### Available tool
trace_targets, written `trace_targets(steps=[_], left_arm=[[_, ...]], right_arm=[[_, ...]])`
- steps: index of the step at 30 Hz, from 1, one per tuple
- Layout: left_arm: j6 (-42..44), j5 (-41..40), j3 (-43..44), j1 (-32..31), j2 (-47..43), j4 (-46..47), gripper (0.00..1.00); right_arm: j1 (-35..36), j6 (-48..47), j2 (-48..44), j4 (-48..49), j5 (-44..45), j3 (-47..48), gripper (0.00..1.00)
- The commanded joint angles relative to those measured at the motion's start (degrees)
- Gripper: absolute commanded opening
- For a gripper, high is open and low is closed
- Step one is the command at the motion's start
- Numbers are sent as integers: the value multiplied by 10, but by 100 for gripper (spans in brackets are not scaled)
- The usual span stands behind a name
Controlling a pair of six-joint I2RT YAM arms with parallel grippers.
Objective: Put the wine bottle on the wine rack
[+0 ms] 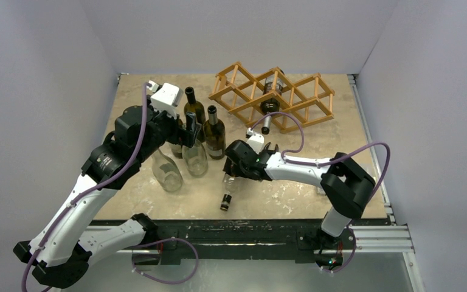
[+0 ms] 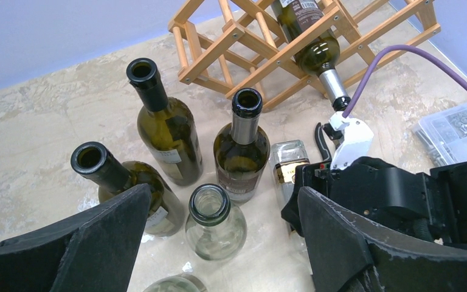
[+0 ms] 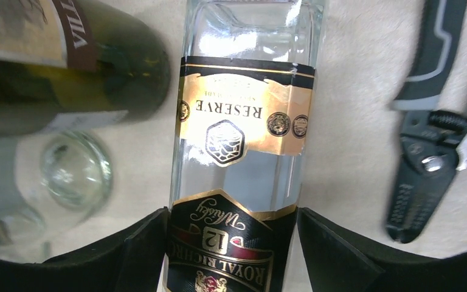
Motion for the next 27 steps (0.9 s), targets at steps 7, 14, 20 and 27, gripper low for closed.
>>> trace_targets(steps=[7, 14, 20, 27], left_arm=[[-9, 30, 0, 2, 12, 19, 90], [-9, 32, 1, 2, 16, 17, 90], [-10, 33, 1, 2, 19, 17, 90], [-10, 39, 1, 2, 22, 17, 90]], right_arm=[[0, -221, -93, -49, 8, -123, 99], [5, -236, -191, 1, -46, -187, 99], [11, -177, -221, -26, -42, -208, 99], [72, -100, -240, -49, -11, -239, 87]])
